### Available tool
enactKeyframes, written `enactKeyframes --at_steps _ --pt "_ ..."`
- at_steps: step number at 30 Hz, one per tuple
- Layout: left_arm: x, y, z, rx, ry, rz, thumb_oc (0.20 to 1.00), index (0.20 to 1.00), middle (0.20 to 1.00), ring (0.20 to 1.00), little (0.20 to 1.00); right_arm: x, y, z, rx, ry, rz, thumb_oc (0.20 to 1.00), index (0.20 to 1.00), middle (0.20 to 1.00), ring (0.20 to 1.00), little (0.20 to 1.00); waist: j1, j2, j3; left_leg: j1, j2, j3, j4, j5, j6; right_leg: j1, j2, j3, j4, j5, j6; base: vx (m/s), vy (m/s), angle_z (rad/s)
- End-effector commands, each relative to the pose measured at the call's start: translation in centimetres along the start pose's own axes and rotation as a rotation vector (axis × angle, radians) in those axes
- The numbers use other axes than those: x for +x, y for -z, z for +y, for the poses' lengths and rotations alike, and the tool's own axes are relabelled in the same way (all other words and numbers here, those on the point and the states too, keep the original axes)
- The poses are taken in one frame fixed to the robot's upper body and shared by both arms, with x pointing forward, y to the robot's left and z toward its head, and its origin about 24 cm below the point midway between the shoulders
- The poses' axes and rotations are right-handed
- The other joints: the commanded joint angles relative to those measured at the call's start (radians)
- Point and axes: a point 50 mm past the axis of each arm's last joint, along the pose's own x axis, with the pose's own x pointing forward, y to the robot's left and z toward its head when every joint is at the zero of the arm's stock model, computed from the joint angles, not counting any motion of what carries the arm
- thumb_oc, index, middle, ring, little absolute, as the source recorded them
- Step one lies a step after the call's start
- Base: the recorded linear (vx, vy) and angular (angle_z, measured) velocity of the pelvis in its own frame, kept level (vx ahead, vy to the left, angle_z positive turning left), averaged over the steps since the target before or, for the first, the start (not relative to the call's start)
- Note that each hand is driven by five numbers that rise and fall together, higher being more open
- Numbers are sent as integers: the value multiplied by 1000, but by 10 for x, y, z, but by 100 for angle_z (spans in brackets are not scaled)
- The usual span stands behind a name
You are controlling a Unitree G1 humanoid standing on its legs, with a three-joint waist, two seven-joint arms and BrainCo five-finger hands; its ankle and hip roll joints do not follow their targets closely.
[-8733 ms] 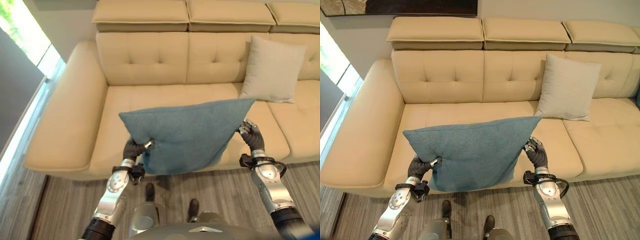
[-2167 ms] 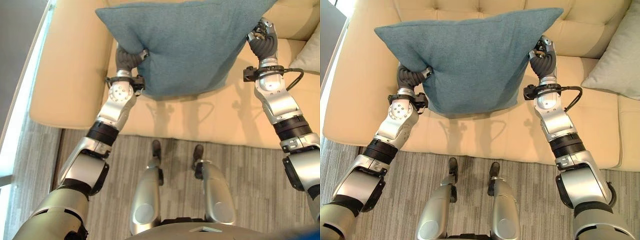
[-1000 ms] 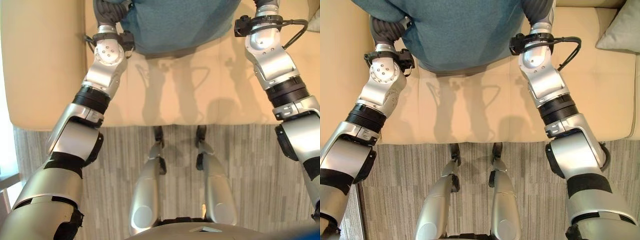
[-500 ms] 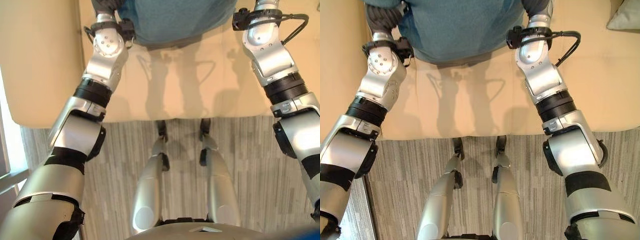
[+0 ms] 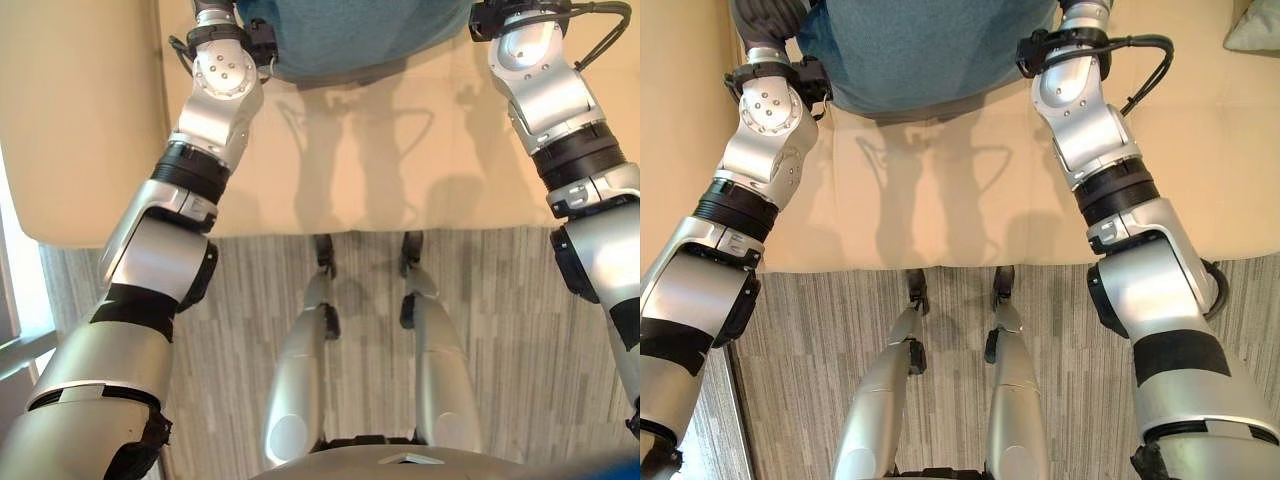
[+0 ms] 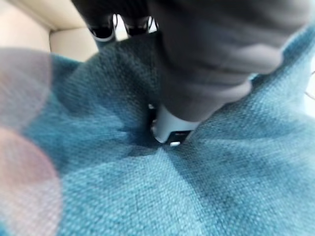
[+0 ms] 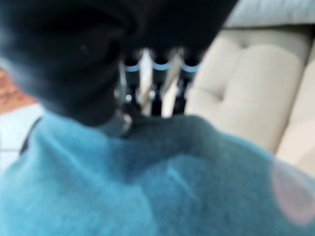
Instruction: Pick up all the scattered cushions and arrange them neatly on the sofa.
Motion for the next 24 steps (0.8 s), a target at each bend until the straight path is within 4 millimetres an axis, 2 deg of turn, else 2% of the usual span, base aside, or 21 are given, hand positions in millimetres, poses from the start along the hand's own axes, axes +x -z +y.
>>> enactKeyframes --at_steps 1,2,3,4,6,7,8,10,11,18,24 --pt "-1 -49 -55 87 77 -178 724 724 724 724 724 -10 -28 37 -36 -72 -96 200 200 200 200 200 -11 -10 -31 -5 10 -27 32 -124 -79 38 -26 -9 -111 -46 78 -86 -4 9" --pt "0 -54 -58 124 62 -199 548 548 548 548 548 -8 -29 38 -66 -55 -102 200 200 200 200 200 -7 -9 -31 -9 9 -29 32 -122 -80 38 -26 -11 -114 -46 79 2 -18 9" --pt "0 -58 -61 150 65 -218 438 438 438 438 438 -5 -29 36 -112 -53 -107 200 200 200 200 200 -5 -9 -32 -10 9 -32 30 -120 -80 37 -25 -12 -116 -47 79 100 -27 5" --pt "3 -63 -62 176 59 -234 762 762 762 762 762 1 -34 37 -184 -63 -126 200 200 200 200 200 0 -10 -47 0 12 -44 22 -141 -87 45 -19 -6 -118 -70 87 102 -26 1" --pt "5 -67 -63 194 58 -238 881 881 881 881 881 4 -38 38 -227 -74 -137 200 200 200 200 200 3 -12 -49 0 13 -47 23 -142 -86 45 -19 -7 -116 -72 86 55 -9 0" --pt "6 -68 -66 233 69 -239 1000 1000 1000 1000 1000 7 -37 39 -297 -97 -142 200 200 200 200 200 2 -15 -58 2 13 -49 18 -139 -88 47 -19 -9 -119 -72 87 0 0 0" --pt "7 -69 -66 232 68 -240 1000 1000 1000 1000 1000 8 -38 39 -296 -96 -144 200 200 200 200 200 2 -14 -56 2 13 -49 17 -139 -88 47 -19 -9 -119 -72 87 0 0 0" --pt "8 -70 -69 259 68 -230 1000 1000 1000 1000 1000 9 -36 40 -339 -106 -137 313 313 313 313 313 4 -15 -62 3 12 -52 12 -135 -87 48 -18 -10 -123 -70 86 5 -6 2" --pt "9 -71 -72 273 76 -224 1000 1000 1000 1000 1000 12 -36 39 -398 -98 -139 1000 1000 1000 1000 1000 8 -15 -67 0 12 -55 7 -131 -87 48 -16 -11 -127 -69 86 4 -10 5" --pt "12 -72 -73 341 63 -213 1000 1000 1000 1000 1000 18 -28 29 -519 -54 -108 1000 1000 1000 1000 1000 15 -17 -80 1 10 -59 -4 -125 -88 49 -14 -15 -136 -66 88 1 1 2" --pt "22 -70 -56 376 1 -188 1000 1000 1000 1000 1000 32 -18 -3 -575 74 -59 1000 1000 1000 1000 1000 19 -21 -94 9 8 -63 -9 -123 -90 62 -14 -15 -145 -64 90 0 0 0"
